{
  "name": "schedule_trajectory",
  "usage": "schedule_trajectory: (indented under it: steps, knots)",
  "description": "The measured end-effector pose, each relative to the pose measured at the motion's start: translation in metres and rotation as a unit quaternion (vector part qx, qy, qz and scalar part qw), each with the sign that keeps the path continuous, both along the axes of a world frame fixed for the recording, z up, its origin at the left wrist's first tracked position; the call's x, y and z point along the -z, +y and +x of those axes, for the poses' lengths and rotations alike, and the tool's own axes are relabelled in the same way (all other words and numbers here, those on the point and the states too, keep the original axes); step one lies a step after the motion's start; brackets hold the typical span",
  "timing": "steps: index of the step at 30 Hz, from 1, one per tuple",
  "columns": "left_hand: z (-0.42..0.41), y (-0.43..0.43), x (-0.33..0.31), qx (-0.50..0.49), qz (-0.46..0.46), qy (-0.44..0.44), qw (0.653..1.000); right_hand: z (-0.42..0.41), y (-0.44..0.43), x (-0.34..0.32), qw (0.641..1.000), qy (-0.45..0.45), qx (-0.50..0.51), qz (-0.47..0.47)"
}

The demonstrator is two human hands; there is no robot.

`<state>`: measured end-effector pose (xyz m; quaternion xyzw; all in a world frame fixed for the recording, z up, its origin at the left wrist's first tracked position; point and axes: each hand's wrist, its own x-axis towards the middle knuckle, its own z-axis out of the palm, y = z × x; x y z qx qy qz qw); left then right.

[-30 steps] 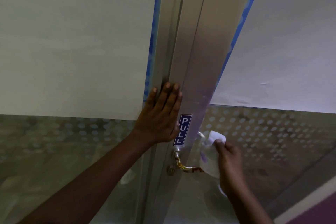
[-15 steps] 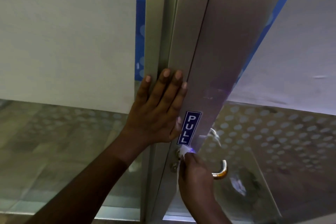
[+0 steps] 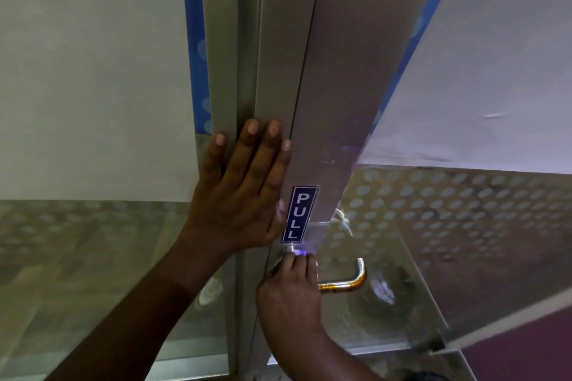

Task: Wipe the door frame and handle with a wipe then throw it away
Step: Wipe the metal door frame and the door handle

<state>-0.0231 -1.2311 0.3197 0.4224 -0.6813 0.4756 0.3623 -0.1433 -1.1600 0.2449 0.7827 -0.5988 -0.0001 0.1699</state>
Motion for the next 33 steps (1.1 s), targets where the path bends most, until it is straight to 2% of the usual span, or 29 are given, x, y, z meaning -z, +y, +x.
schedule_trajectory:
  steps: [11,16,27,33]
  knots:
    - [0.001,-0.003,0.003,-0.006,0.003,-0.006,1.0,-0.002,-0.012,0.016,0.995,-0.025,0.001,-0.1]
    - [0.002,-0.004,0.004,-0.008,-0.002,-0.005,1.0,-0.012,-0.012,0.025,0.985,-0.047,-0.03,-0.161]
    - [0.0,-0.003,0.003,-0.014,-0.005,-0.001,1.0,-0.045,-0.001,0.025,0.98,-0.034,-0.126,-0.148]
    - [0.001,-0.004,0.004,-0.014,-0.009,-0.006,1.0,-0.058,0.002,0.021,0.975,-0.043,-0.145,-0.164]
